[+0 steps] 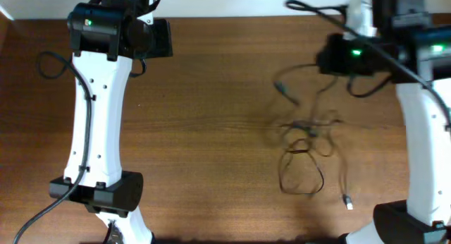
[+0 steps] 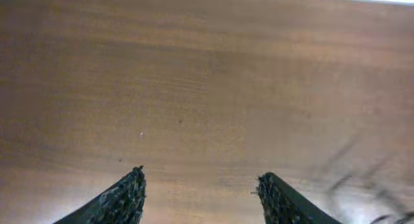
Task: Untangle cables
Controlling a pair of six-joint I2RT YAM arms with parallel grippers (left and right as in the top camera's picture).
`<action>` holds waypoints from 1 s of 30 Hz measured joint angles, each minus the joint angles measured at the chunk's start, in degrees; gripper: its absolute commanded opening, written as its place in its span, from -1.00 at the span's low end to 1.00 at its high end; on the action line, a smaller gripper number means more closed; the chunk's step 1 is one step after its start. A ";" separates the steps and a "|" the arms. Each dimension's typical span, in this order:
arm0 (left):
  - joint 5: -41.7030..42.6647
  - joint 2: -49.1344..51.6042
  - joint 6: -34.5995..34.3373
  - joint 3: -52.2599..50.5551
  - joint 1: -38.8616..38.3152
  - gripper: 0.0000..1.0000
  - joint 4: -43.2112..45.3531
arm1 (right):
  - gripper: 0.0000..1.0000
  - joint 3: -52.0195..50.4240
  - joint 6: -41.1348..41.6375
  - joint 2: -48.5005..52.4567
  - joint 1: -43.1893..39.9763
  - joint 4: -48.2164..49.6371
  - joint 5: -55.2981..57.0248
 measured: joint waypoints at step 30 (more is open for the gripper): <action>25.92 -15.43 15.72 0.04 5.11 -0.17 -5.88 | 0.98 17.57 4.24 -13.09 3.76 -13.92 11.78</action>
